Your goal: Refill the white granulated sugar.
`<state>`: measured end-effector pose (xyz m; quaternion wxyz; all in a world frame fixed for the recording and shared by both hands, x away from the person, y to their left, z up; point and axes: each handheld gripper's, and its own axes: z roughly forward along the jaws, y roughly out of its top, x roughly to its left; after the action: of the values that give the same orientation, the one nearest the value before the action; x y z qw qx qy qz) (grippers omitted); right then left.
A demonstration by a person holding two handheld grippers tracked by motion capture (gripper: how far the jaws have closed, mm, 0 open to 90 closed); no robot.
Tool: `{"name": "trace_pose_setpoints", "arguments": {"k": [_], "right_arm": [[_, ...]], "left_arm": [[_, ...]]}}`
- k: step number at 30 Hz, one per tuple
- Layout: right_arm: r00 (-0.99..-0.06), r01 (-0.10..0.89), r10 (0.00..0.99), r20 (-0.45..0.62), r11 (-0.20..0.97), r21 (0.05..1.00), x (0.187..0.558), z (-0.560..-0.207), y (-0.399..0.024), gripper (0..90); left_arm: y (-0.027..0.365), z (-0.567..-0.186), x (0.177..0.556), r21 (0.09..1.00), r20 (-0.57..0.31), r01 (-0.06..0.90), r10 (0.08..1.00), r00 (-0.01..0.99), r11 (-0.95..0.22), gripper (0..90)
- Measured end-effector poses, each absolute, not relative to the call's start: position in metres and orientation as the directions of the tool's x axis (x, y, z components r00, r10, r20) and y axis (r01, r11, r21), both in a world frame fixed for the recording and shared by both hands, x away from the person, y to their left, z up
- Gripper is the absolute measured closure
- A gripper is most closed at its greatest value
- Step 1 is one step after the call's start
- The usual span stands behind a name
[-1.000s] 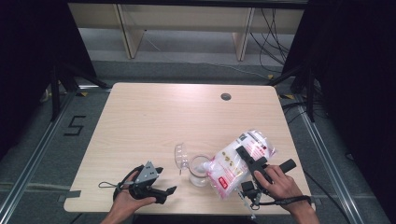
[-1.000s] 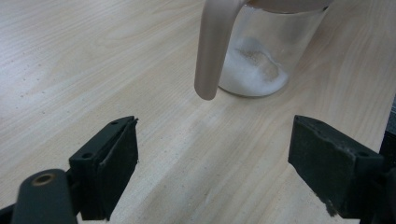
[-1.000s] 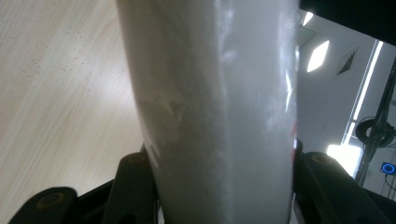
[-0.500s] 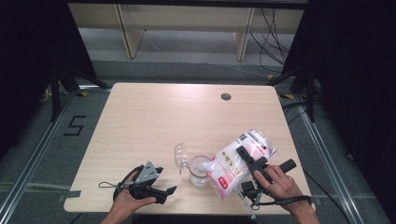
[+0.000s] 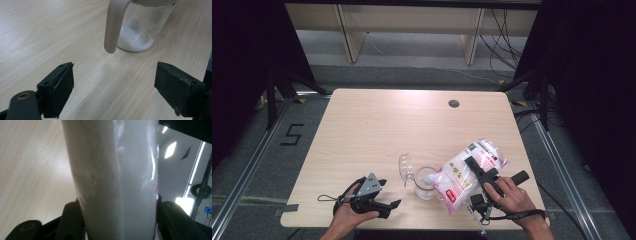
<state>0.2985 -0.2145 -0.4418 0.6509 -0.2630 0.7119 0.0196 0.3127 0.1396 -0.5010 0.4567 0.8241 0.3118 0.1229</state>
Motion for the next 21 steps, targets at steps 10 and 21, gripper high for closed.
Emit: {"name": "trace_pose_setpoints", "arguments": {"k": [10,21], "right_arm": [[-0.004,-0.402,-0.351,-0.936,0.858,-0.320,0.2987,-0.4418,-0.2148,56.7],[-0.004,-0.396,-0.363,-0.932,0.856,-0.331,0.2978,-0.4405,-0.2142,56.7]], "left_arm": [[0.1397,-0.5008,0.3125,0.828,-0.079,0.401,0.629,0.774,-0.390,15.7],[0.1397,-0.5010,0.3127,0.829,-0.082,0.402,0.626,0.775,-0.389,15.7]]}}
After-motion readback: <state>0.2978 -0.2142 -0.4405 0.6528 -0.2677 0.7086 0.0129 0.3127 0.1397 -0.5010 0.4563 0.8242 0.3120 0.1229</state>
